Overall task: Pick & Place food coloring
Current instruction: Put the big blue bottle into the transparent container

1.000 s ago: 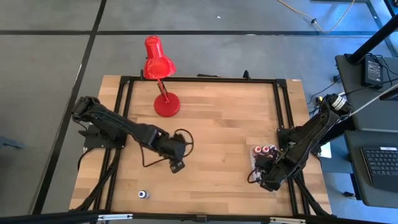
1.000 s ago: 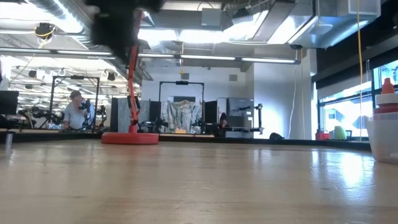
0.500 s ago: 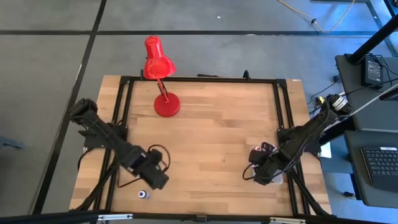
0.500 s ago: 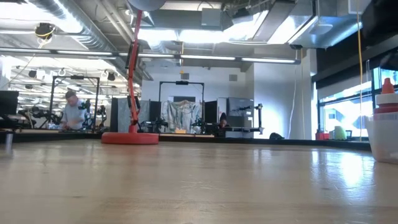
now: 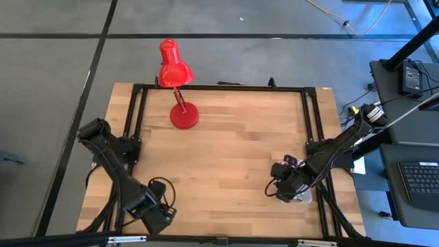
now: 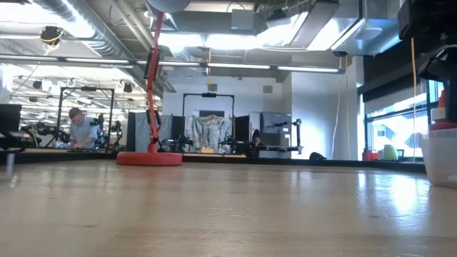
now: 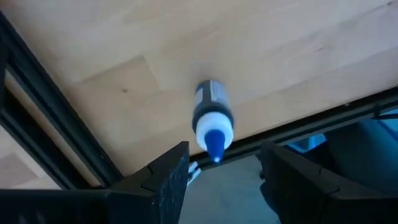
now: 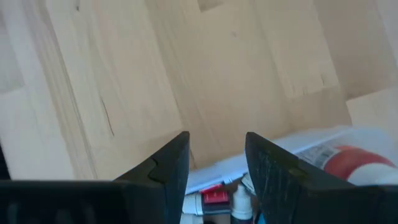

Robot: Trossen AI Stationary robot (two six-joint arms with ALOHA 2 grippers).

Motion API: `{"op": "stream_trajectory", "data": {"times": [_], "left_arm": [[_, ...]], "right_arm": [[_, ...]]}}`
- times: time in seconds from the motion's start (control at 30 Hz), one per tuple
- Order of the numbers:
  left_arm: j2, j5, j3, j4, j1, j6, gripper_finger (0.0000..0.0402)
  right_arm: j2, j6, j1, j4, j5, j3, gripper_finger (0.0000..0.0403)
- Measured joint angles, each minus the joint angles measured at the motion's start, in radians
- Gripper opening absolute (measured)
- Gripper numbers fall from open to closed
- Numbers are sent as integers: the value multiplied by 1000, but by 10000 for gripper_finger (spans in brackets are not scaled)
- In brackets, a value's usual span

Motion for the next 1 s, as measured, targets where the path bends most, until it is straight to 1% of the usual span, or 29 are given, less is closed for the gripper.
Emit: {"op": "stream_trajectory", "data": {"times": [0.17, 0.37, 0.67, 0.83, 1.0], "left_arm": [[51, 25, 3, -16, -19, -35, 193], [65, -10, 3, -8, -21, -36, 193], [75, -28, 0, -14, -21, -54, 193], [115, 15, 0, -3, -22, -53, 193], [128, 25, 0, 27, -26, -53, 193]], "right_arm": [[0, 0, -6, 17, 0, 0, 158], [0, 0, -6, 19, 0, 0, 158], [0, 0, -5, 23, 0, 0, 159], [0, 0, -5, 26, 0, 0, 159], [0, 0, -5, 28, 0, 0, 159]]}}
